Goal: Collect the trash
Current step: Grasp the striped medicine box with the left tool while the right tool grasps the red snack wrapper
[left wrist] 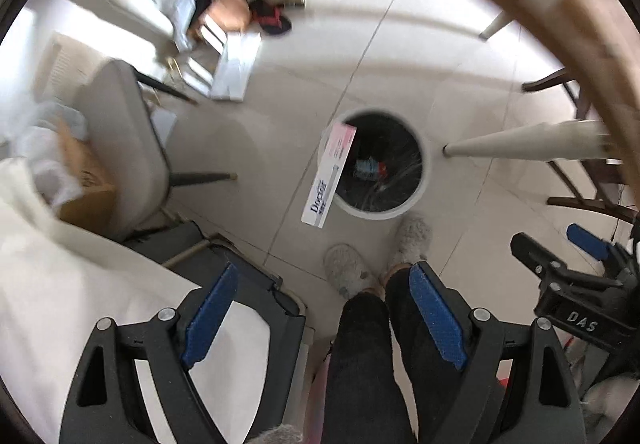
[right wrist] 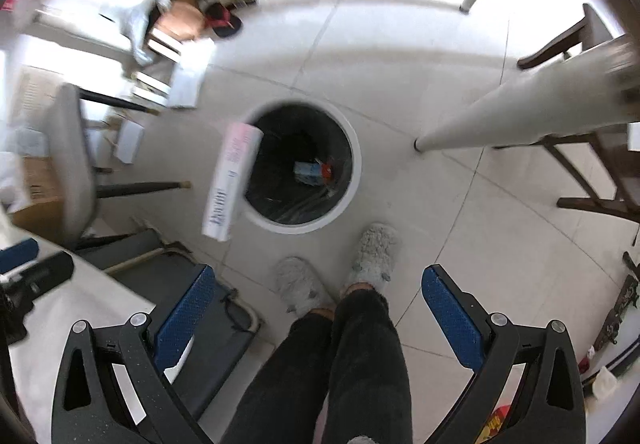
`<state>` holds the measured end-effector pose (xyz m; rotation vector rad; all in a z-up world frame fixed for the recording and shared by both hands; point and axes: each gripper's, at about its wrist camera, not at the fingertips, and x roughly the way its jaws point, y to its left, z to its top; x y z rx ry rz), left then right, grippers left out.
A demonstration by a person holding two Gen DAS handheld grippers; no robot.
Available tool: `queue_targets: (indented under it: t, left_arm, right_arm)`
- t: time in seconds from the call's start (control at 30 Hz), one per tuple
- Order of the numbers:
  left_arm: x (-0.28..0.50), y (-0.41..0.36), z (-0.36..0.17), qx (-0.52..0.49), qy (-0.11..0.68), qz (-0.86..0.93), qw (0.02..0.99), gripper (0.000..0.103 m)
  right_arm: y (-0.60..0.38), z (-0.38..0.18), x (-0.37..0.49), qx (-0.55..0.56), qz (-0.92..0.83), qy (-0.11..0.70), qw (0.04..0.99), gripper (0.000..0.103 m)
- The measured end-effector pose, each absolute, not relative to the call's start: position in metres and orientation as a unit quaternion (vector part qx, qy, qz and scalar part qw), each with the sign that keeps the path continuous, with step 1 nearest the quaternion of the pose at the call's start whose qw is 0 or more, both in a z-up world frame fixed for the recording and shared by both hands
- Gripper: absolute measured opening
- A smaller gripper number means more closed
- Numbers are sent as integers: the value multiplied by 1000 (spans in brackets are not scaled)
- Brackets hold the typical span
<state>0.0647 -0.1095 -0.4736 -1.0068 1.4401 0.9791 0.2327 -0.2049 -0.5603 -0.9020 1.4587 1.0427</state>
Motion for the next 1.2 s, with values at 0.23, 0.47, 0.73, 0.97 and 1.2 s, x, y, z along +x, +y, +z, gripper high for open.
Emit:
queue_targets:
  t: [0.23, 0.47, 0.73, 0.97, 1.2]
  left_arm:
    - [81, -116, -350, -390, 560, 423, 596, 88]
    - [106, -79, -273, -361, 512, 445, 639, 88]
    - [138, 8, -238, -370, 455, 490, 645, 102]
    - [168, 122, -304, -545, 405, 498, 539, 102]
    - [197, 215, -397, -667, 356, 509, 412, 101]
  right_arm:
    - [-212, -392, 240, -334, 470, 580, 574, 103]
    - [-203, -285, 269, -266, 487, 567, 608, 103]
    - [-153, -238, 342, -213, 470, 573, 637, 103]
    - [-52, -262, 416, -248, 458, 577, 630, 103]
    - [77, -324, 481, -315, 451, 567, 613, 103]
